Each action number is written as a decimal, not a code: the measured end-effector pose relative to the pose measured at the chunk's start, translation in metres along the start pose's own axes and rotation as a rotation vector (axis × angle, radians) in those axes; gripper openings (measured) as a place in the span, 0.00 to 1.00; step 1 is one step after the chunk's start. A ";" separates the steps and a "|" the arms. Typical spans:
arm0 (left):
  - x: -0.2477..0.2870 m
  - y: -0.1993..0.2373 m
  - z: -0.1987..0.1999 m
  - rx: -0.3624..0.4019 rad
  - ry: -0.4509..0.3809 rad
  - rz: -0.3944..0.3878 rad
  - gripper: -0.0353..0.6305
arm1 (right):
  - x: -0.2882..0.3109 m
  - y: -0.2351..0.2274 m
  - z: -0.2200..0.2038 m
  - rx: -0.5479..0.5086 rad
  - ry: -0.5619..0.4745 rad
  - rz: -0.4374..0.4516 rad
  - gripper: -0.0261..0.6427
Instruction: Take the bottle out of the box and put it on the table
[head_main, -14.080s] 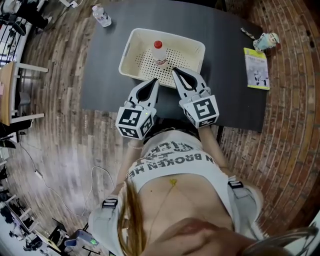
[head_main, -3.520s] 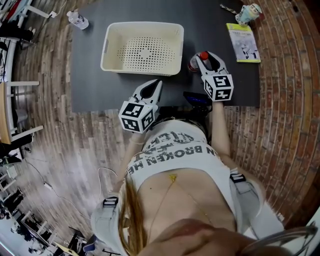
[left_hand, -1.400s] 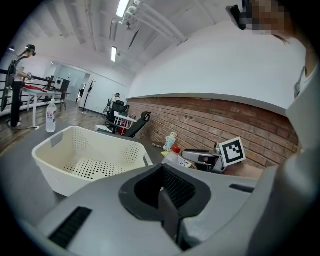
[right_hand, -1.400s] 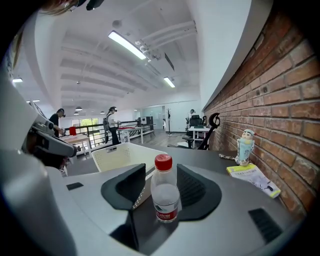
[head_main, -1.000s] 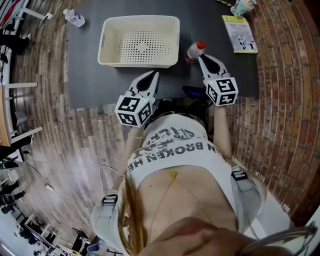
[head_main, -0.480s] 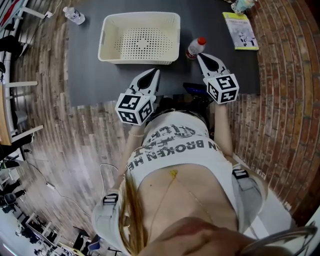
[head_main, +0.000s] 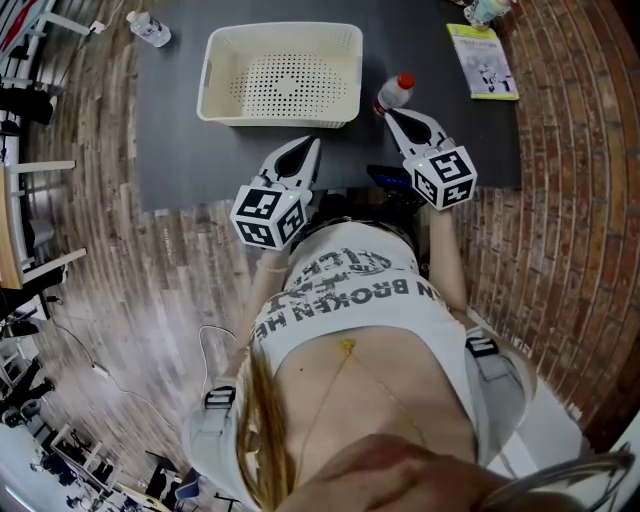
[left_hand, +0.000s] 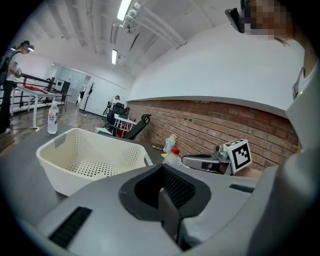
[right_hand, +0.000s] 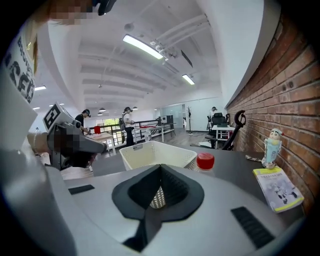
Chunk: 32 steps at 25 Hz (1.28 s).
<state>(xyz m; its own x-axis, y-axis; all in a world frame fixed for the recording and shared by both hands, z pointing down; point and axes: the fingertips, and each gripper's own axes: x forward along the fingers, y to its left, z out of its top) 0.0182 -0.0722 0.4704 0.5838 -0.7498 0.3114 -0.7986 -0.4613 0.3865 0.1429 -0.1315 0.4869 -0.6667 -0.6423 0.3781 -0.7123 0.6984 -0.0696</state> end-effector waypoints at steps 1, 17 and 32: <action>0.000 -0.001 0.001 0.006 -0.004 -0.001 0.06 | 0.001 0.005 0.003 -0.008 -0.011 0.014 0.05; -0.004 -0.008 0.057 0.146 -0.146 0.007 0.06 | 0.011 0.083 0.096 -0.114 -0.279 0.151 0.05; -0.021 -0.008 0.102 0.214 -0.255 0.051 0.06 | 0.021 0.108 0.139 -0.133 -0.369 0.205 0.05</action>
<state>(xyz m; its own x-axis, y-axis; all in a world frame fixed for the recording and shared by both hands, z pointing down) -0.0030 -0.1014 0.3719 0.5088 -0.8564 0.0875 -0.8540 -0.4894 0.1764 0.0216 -0.1138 0.3587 -0.8419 -0.5395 0.0123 -0.5392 0.8419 0.0198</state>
